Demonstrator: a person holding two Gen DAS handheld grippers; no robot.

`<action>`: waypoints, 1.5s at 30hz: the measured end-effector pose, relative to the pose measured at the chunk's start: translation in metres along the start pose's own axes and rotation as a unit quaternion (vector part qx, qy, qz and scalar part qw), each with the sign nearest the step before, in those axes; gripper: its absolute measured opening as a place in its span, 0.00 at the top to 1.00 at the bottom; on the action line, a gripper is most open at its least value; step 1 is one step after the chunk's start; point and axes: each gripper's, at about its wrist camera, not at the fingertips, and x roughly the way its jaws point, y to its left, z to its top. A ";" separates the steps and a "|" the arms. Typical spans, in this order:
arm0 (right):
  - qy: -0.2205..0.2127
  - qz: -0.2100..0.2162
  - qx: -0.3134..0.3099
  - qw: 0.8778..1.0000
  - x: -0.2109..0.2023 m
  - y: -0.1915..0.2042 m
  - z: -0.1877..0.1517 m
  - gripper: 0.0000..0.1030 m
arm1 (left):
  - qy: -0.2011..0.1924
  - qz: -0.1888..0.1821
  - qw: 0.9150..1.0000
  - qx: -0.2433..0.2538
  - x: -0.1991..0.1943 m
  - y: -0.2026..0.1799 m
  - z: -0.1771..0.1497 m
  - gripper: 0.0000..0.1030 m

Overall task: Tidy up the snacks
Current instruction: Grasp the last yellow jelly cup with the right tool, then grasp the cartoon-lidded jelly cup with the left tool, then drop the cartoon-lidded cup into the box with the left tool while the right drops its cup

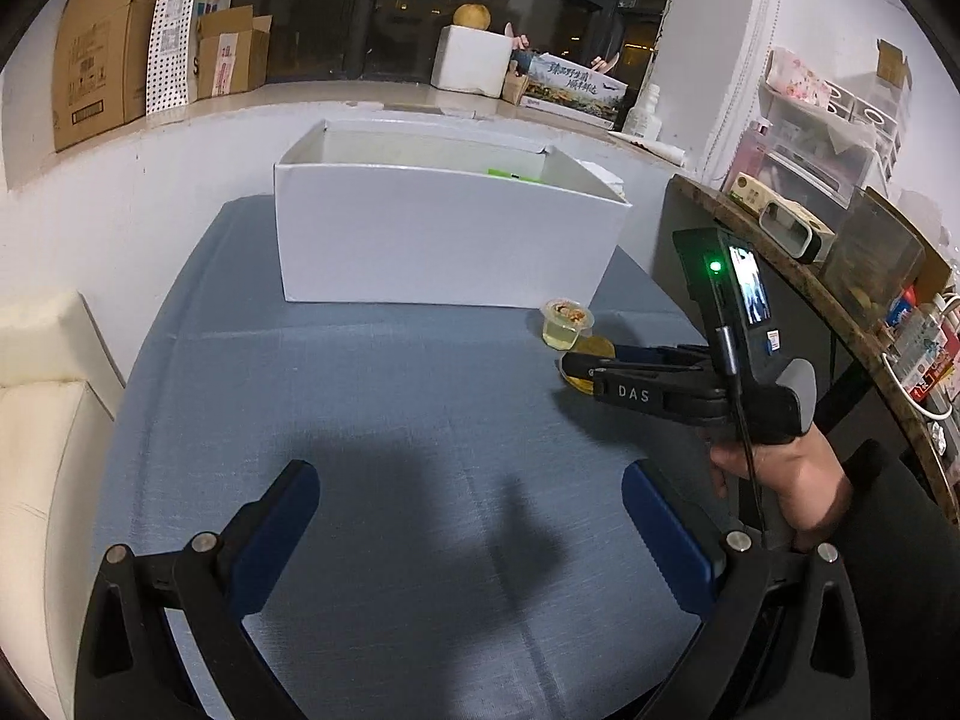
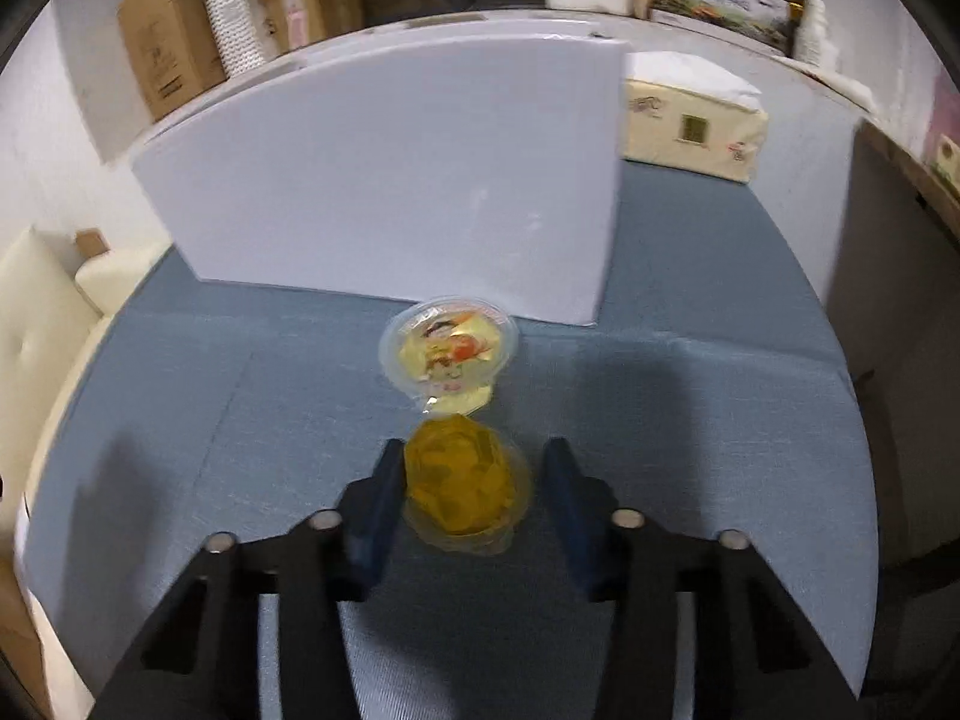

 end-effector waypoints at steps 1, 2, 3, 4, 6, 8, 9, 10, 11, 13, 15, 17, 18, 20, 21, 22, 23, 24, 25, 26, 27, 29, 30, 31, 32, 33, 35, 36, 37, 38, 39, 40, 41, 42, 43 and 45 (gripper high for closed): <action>-0.001 0.002 0.000 1.000 -0.001 0.001 -0.002 0.57 | 0.001 0.000 1.000 0.000 0.001 0.000 -0.001 0.00; -0.004 0.008 0.003 1.000 -0.004 0.000 -0.004 0.57 | 0.002 -0.001 1.000 0.000 0.003 0.000 0.000 0.00; -0.008 0.015 0.009 1.000 -0.007 -0.002 -0.006 0.57 | 0.004 -0.002 1.000 -0.001 0.004 0.000 0.000 0.00; -0.013 0.021 0.012 1.000 -0.011 -0.004 -0.008 0.57 | 0.006 -0.004 1.000 -0.001 0.007 0.000 0.001 0.00; -0.018 0.030 0.011 0.999 -0.018 -0.006 -0.010 0.57 | 0.009 -0.005 1.000 0.003 0.012 -0.003 0.003 0.00; -0.025 0.033 0.008 0.999 -0.031 -0.005 -0.014 0.57 | 0.012 -0.007 1.000 0.008 0.018 -0.007 0.005 0.00; -0.029 0.036 0.008 0.999 -0.037 -0.007 -0.016 0.57 | 0.013 -0.008 1.000 0.013 0.022 -0.010 0.007 0.00; -0.034 0.041 0.011 0.999 -0.045 -0.009 -0.019 0.57 | 0.015 -0.010 1.000 0.019 0.028 -0.014 0.010 0.00; -0.040 0.041 0.014 0.998 -0.055 -0.012 -0.022 0.57 | 0.018 -0.009 0.999 0.026 0.035 -0.019 0.013 0.00; -0.056 0.037 0.022 0.997 -0.074 -0.020 -0.028 0.57 | 0.021 -0.007 0.999 0.038 0.049 -0.029 0.022 0.00; -0.067 0.042 0.034 0.996 -0.089 -0.028 -0.033 0.57 | 0.025 0.001 0.999 0.046 0.067 -0.040 0.032 0.00; -0.076 0.037 0.045 0.995 -0.104 -0.039 -0.041 0.57 | 0.029 0.009 0.998 0.055 0.086 -0.052 0.043 0.00; -0.079 0.035 0.047 0.995 -0.109 -0.042 -0.043 0.57 | 0.029 0.010 0.998 0.058 0.096 -0.057 0.047 0.00; -0.085 0.033 0.056 0.994 -0.119 -0.050 -0.051 0.57 | 0.034 0.006 0.997 0.064 0.116 -0.067 0.057 0.00; -0.085 0.032 0.063 0.994 -0.122 -0.055 -0.055 0.57 | 0.038 0.005 0.997 0.066 0.126 -0.072 0.062 0.00; -0.088 0.034 0.074 0.993 -0.126 -0.061 -0.061 0.57 | 0.044 0.007 0.997 0.066 0.138 -0.076 0.067 0.00; -0.089 0.033 0.079 0.992 -0.128 -0.066 -0.063 0.57 | 0.047 0.007 0.997 0.064 0.147 -0.078 0.071 0.00; -0.091 0.029 0.085 0.992 -0.130 -0.071 -0.066 0.57 | 0.050 0.005 0.997 0.062 0.156 -0.080 0.075 0.00; -0.091 0.029 0.093 0.991 -0.132 -0.076 -0.070 0.57 | 0.051 0.010 0.997 0.066 0.165 -0.082 0.078 0.00; -0.090 0.033 0.097 0.991 -0.133 -0.080 -0.073 0.57 | 0.051 0.014 0.996 0.069 0.172 -0.084 0.081 0.00; -0.090 0.033 0.102 0.990 -0.133 -0.083 -0.076 0.57 | 0.054 0.013 0.996 0.072 0.178 -0.086 0.082 0.01; -0.089 0.030 0.110 0.990 -0.134 -0.089 -0.080 0.57 | 0.064 0.009 0.996 0.069 0.190 -0.084 0.085 0.16; -0.089 0.031 0.113 0.989 -0.135 -0.092 -0.082 0.57 | 0.071 0.010 0.995 0.065 0.194 -0.083 0.086 0.38; -0.089 0.031 0.118 0.989 -0.135 -0.095 -0.083 0.57 | 0.079 0.004 0.995 0.060 0.198 -0.081 0.086 0.51; -0.089 0.031 0.120 0.988 -0.135 -0.096 -0.086 0.57 | 0.082 0.001 0.995 0.059 0.199 -0.080 0.085 0.52; -0.089 0.033 0.121 0.988 -0.135 -0.098 -0.085 0.57 | 0.077 -0.003 0.995 0.063 0.197 -0.080 0.084 0.52; -0.091 0.036 0.122 0.988 -0.135 -0.098 -0.086 0.57 | 0.073 -0.007 0.995 0.073 0.192 -0.081 0.082 0.52; -0.092 0.038 0.122 0.988 -0.134 -0.097 -0.085 0.57 | 0.069 -0.009 0.995 0.078 0.187 -0.081 0.080 0.52; -0.092 0.041 0.121 0.988 -0.134 -0.096 -0.084 0.57 | 0.062 -0.010 0.995 0.082 0.179 -0.080 0.078 0.52; -0.093 0.044 0.118 0.988 -0.134 -0.094 -0.083 0.57 | 0.054 -0.013 0.995 0.082 0.171 -0.080 0.077 0.52; -0.094 0.045 0.116 0.988 -0.134 -0.091 -0.082 0.57 | 0.045 -0.017 0.995 0.084 0.161 -0.079 0.076 0.52; -0.094 0.047 0.115 0.988 -0.134 -0.090 -0.082 0.57 | 0.036 -0.017 0.995 0.088 0.149 -0.078 0.074 0.52; -0.094 0.050 0.113 0.988 -0.134 -0.087 -0.080 0.57 | 0.025 -0.017 0.995 0.092 0.137 -0.077 0.073 0.52; -0.095 0.053 0.110 0.988 -0.133 -0.084 -0.078 0.57 | 0.015 -0.017 0.995 0.094 0.123 -0.075 0.072 0.52; -0.095 0.056 0.107 0.988 -0.133 -0.081 -0.076 0.57 | 0.003 -0.018 0.996 0.092 0.109 -0.071 0.074 0.52; -0.097 0.064 0.100 0.988 -0.132 -0.072 -0.067 0.57 | -0.018 -0.017 0.996 0.081 0.082 -0.063 0.075 0.52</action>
